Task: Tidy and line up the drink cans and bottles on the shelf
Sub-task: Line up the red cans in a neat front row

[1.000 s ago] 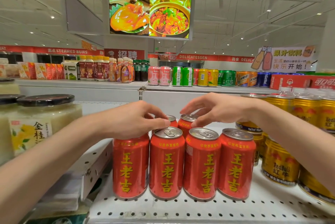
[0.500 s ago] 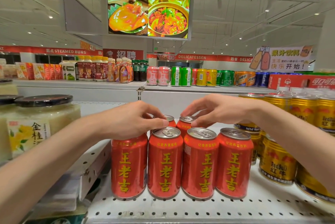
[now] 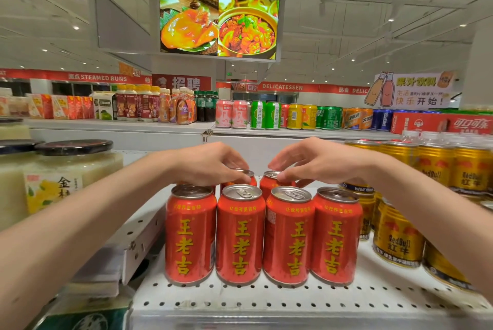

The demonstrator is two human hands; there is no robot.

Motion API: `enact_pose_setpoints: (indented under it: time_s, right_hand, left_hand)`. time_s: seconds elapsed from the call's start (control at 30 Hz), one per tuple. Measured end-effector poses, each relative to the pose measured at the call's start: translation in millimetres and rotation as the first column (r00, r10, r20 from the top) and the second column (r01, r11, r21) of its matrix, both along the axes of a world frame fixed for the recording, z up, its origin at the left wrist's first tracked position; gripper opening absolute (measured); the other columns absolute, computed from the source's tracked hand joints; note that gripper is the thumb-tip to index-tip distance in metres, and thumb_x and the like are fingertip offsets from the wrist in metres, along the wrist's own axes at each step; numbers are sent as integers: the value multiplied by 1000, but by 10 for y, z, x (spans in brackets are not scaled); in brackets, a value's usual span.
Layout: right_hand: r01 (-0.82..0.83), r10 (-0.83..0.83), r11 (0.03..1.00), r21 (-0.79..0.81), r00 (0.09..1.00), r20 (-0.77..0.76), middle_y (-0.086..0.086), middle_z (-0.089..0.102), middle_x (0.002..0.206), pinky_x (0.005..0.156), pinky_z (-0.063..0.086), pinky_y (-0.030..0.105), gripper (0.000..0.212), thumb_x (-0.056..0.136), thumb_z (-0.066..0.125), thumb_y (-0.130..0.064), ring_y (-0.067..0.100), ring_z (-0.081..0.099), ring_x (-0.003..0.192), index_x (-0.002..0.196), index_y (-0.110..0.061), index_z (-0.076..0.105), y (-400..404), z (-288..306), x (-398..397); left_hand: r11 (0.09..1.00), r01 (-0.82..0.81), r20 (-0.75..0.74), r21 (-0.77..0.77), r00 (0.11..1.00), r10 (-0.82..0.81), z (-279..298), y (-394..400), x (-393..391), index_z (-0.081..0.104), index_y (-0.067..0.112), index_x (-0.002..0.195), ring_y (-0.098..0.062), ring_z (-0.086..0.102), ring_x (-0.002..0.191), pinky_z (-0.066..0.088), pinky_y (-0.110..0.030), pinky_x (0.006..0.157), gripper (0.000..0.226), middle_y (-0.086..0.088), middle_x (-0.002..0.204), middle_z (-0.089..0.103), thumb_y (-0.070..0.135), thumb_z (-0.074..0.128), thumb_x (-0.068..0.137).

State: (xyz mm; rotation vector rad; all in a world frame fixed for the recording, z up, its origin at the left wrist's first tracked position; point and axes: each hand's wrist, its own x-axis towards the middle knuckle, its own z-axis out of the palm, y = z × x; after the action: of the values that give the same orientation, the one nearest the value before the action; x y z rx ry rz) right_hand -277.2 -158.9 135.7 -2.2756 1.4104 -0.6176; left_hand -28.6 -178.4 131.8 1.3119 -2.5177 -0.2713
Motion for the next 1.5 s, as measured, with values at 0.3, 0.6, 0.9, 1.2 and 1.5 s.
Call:
enact_pose_setpoints:
  time_s: [0.3, 0.6, 0.9, 1.2, 1.5]
  right_hand:
    - [-2, 4, 1000, -25, 998, 60, -6, 76, 117, 91, 61, 35, 27, 99, 64, -19, 9, 72, 107, 125, -21, 69, 67, 30, -19]
    - [27, -28, 1000, -3, 997, -78, -14, 73, 119, 94, 58, 32, 31, 89, 70, -48, 5, 69, 107, 118, -36, 73, 192, 6, 15]
    - [-20, 17, 999, 33, 997, 77, -7, 74, 120, 92, 60, 35, 23, 94, 72, -27, 12, 72, 106, 117, -28, 74, 109, -64, 1]
    - [112, -118, 987, -117, 992, -48, -19, 68, 123, 95, 53, 28, 35, 98, 55, -52, -2, 64, 109, 127, -36, 66, 404, -40, 18]
    - [192, -281, 874, -446, 949, -143, -20, 67, 104, 84, 55, 32, 84, 69, 29, -97, 0, 61, 94, 117, -38, 64, 964, -550, 45]
  left_hand:
    - [997, 63, -77, 46, 995, -60, 12, 37, 95, 70, 34, 125, 5, 64, 100, 52, -17, 77, 40, 19, 121, 70, 53, 65, 89]
    - [998, 23, -112, 62, 994, -16, -11, 139, 108, 70, 35, 124, -2, 66, 98, 53, -20, 75, 34, 15, 119, 71, 49, 59, 95]
    - [997, 24, -141, 71, 990, -14, -65, 302, 159, 68, 43, 115, 2, 62, 112, 50, -30, 101, 49, 18, 126, 68, 70, 57, 76]
    - [999, 50, -106, 0, 993, -50, -98, 541, 155, 65, 44, 125, 6, 57, 117, 45, -32, 106, 68, 27, 131, 62, 85, 43, 75]
    - [921, 62, 202, -385, 979, 19, -373, 798, 105, 35, 41, 150, -4, 43, 133, 38, -31, 112, 86, 21, 150, 42, 89, 21, 80]
